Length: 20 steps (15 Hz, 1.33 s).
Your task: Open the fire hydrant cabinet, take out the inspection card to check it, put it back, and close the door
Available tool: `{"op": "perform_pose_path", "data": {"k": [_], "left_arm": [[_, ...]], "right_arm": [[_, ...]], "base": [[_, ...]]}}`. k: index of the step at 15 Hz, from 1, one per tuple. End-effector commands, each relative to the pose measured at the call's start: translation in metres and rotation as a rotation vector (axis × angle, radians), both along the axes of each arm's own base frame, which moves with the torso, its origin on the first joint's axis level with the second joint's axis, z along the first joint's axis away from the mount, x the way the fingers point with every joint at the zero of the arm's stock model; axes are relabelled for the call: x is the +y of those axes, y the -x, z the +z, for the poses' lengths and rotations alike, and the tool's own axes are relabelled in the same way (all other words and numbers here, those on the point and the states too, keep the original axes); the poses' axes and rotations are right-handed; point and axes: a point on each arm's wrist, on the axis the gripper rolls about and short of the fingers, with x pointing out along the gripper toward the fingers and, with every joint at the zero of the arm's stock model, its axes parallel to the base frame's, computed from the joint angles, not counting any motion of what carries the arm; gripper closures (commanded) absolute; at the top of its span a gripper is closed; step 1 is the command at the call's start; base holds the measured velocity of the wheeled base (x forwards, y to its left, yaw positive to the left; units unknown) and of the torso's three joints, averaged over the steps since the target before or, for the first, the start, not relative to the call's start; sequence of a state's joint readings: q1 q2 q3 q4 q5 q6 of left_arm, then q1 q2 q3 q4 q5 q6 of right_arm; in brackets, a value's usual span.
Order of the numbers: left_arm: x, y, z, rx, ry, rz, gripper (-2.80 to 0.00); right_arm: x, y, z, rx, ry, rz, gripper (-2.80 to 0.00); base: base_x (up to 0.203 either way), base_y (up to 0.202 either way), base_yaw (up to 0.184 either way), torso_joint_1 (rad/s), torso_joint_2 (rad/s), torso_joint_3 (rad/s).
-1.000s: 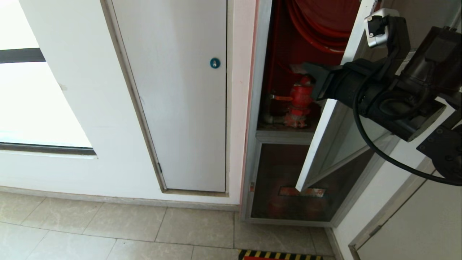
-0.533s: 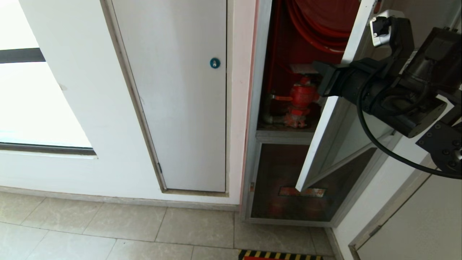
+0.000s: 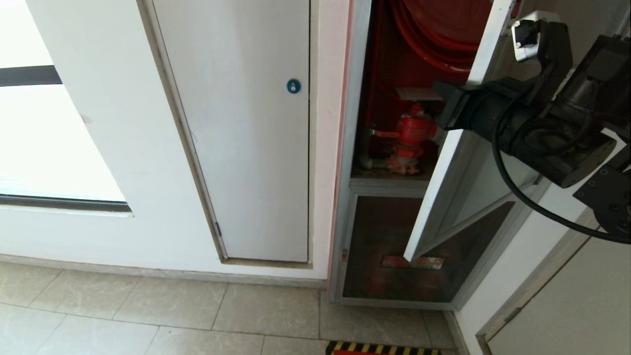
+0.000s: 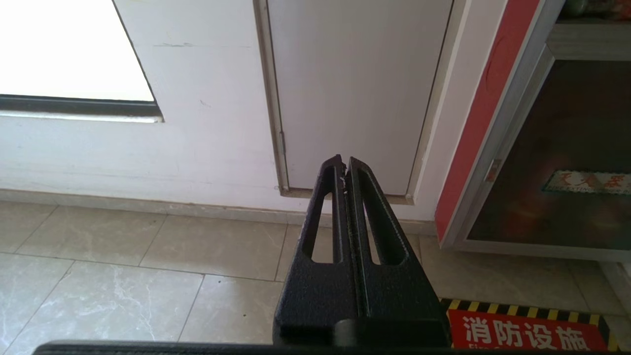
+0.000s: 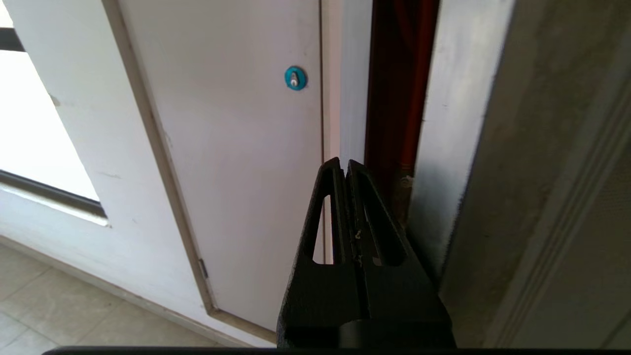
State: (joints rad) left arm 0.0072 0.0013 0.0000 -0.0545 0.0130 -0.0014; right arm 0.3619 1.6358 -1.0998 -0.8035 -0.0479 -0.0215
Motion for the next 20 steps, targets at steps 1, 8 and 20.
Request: {"op": "perform_pose_path", "data": {"k": [1, 8, 20], "left_arm": [[0.0, -0.001, -0.005, 0.018, 0.0, 0.001, 0.0], [0.0, -0.001, -0.005, 0.018, 0.002, 0.001, 0.0], [0.0, -0.001, -0.005, 0.018, 0.0, 0.001, 0.0]], "right_arm": [[-0.003, 0.002, 0.002, -0.007, -0.003, -0.011, 0.0], [-0.012, 0.003, -0.002, -0.014, -0.015, -0.052, 0.0], [-0.033, 0.015, -0.014, -0.035, -0.026, -0.121, 0.0]], "base": [[0.0, 0.0, 0.0, 0.0, 0.0, 0.0], [0.0, 0.0, 0.0, 0.0, 0.0, 0.0], [0.0, 0.0, 0.0, 0.0, 0.0, 0.0]]}}
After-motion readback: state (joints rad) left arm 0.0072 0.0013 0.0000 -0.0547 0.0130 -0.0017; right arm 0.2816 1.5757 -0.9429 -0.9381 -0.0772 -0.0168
